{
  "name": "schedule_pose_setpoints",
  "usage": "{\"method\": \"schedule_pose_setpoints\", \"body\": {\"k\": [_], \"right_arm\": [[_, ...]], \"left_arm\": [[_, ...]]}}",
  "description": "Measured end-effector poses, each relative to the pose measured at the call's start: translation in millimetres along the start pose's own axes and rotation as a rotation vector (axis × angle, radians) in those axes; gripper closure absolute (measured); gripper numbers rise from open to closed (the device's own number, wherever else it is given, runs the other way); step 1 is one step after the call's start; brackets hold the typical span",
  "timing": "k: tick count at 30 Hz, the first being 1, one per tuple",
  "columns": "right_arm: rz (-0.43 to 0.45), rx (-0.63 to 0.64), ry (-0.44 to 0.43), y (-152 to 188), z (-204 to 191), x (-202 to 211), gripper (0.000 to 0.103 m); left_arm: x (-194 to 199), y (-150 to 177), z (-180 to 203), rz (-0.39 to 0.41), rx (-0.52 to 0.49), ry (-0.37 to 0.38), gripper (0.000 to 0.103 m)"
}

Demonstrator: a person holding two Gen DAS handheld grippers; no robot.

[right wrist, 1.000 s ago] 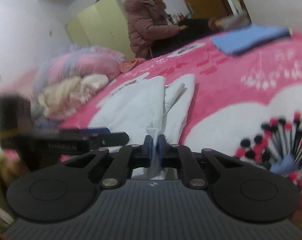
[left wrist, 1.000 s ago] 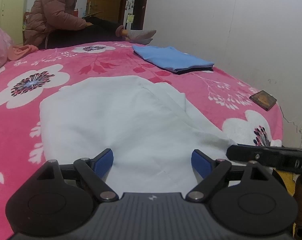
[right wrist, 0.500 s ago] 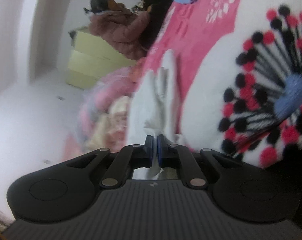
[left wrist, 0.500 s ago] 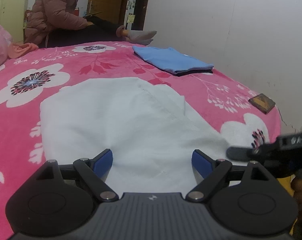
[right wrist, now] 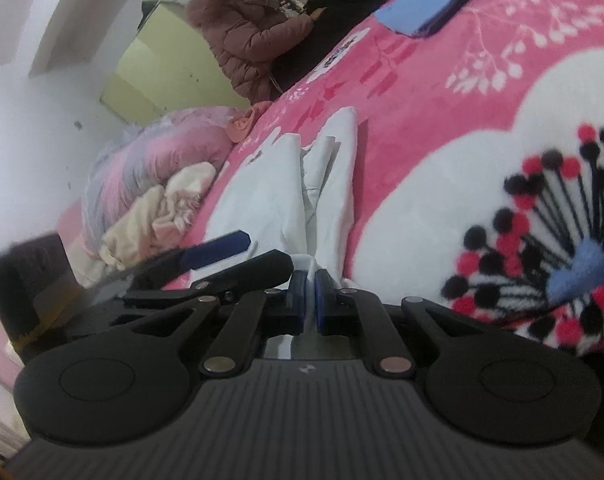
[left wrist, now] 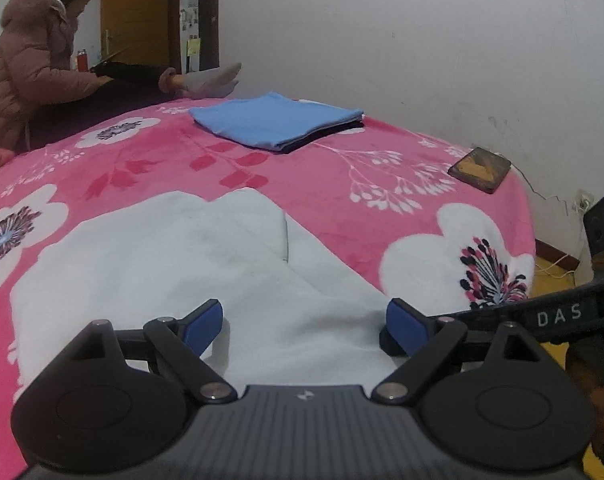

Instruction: Fold clothes

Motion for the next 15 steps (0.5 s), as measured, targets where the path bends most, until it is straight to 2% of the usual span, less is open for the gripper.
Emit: {"method": "schedule_pose_setpoints", "body": {"k": [4, 9, 11, 15], "right_arm": [[-0.002, 0.043, -0.02, -2, 1, 1, 0.097], [0.003, 0.12, -0.035, -3, -2, 4, 0.094], [0.007, 0.155, -0.037, -4, -5, 8, 0.091], [0.037, 0.228, -0.022, -7, -8, 19, 0.076]], "left_arm": [[-8, 5, -8, -0.037, 0.029, -0.003, 0.013], [-11, 5, -7, -0.036, 0.024, 0.004, 0.012], [-13, 6, -7, -0.037, 0.02, 0.002, 0.012], [-15, 6, -6, -0.036, 0.015, -0.002, 0.011]]}}
Point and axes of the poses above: each gripper's, at about its wrist camera, not at the fingertips, and x roughly against the way its jaws point, z to its right, y to its underside, the point moved 9 cm from there along -x, roughly the way its jaws point, and after that the axes turned 6 degrees about -x, right-handed, at the moved point
